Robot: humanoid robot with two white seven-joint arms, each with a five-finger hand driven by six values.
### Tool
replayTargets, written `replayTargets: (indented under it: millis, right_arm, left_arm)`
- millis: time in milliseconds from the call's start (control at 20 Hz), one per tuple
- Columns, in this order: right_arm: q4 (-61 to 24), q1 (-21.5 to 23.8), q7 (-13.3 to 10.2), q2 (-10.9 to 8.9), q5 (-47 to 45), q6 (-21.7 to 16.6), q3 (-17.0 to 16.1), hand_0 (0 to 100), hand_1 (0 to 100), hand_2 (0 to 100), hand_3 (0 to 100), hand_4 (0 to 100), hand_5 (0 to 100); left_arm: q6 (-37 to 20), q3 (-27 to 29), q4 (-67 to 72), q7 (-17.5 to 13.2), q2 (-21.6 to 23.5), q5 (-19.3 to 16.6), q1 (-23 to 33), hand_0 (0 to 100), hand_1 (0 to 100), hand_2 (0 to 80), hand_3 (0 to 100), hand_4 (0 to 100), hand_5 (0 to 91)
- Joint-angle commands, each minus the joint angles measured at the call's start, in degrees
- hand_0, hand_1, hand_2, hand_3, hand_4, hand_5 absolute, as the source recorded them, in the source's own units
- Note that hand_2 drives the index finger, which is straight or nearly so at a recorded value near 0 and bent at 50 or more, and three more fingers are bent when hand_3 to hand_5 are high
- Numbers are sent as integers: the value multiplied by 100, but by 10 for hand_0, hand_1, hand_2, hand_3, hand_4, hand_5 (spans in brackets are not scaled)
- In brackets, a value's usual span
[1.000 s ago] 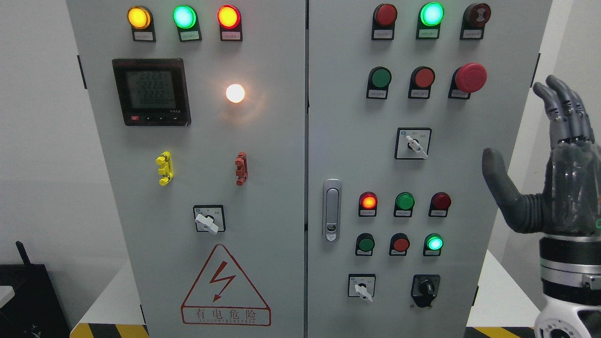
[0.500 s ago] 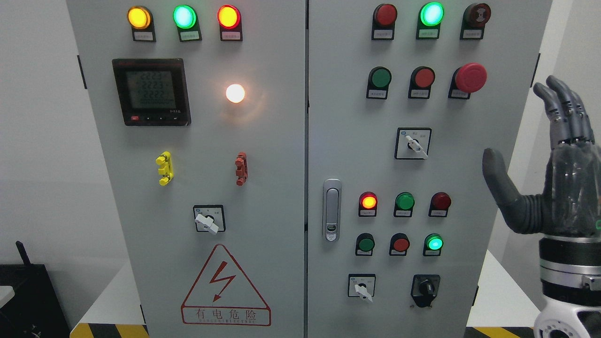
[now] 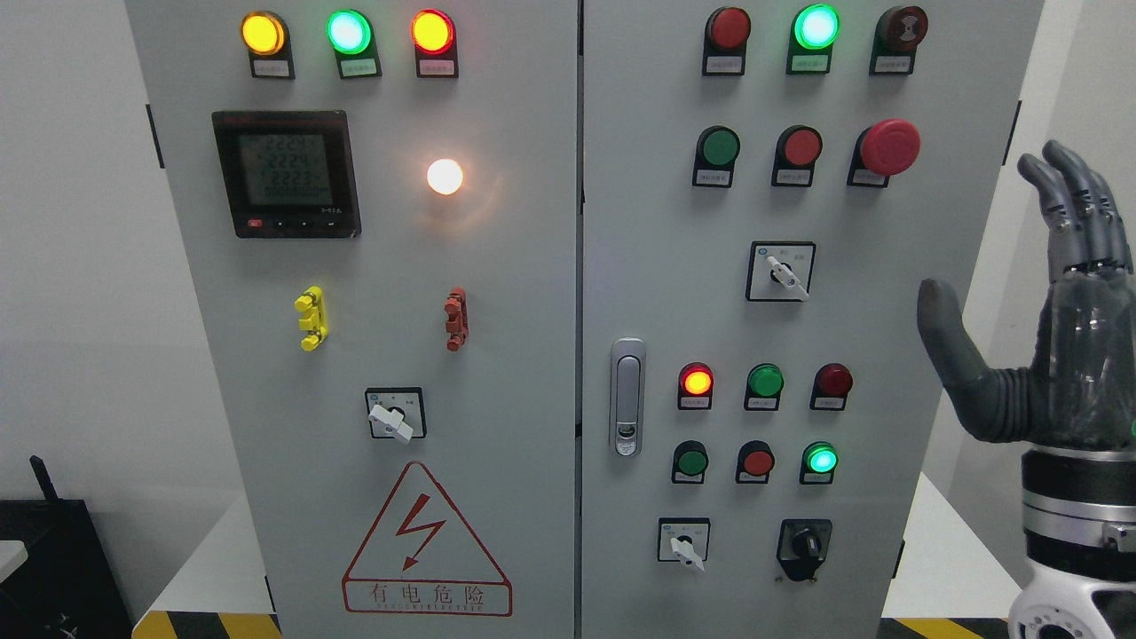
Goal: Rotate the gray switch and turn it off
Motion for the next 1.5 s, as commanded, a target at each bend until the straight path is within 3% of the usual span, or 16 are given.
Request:
replayTargets:
  millis: [0,150,250,500,650,850,1000,1450]
  right_arm:
    - [-5,3,-35,40,0,-4,12,311,218,44,498,425,455]
    - [4,11,-35,154,0,-4,56,304,267,119,632,619,699]
    - [4,73,-52,207,0,14,152,289,290,230,726,791,967]
    - [30,196,0,392,9,67,249,232,296,349,815,927,1000]
    - [39,222,9,392,17,469,433,198,295,382,867,929,1000]
    - [153,214,9,392,9,629,565,149,290,431,886,935,1000]
    - [241,161,9,401,9,962,670,121,282,467,887,937,1000]
    - [276,135,9,629,9,1419,943,90,284,503,935,978,1000]
  left_arm:
    - [-2,44,-141,0,5,114,-53,120,389,0,0,0,0]
    - [-2,44,-141,0,-4,114,-53,120,389,0,0,0,0]
    - [-2,44,-141,0,5,114,-53,120,389,0,0,0,0]
    - [-2,44,-141,0,5,114,-53,120,389,0,0,0,0]
    - [-2,44,-141,0,-4,114,-53,120,389,0,0,0,0]
    - [7,44,-141,0,-4,114,-53,120,389,0,0,0,0]
    - [-2,44,-141,0,-4,114,-53,120,389,0,0,0,0]
    - [-2,44,-141,0,-4,114,-53,120,389,0,0,0,0]
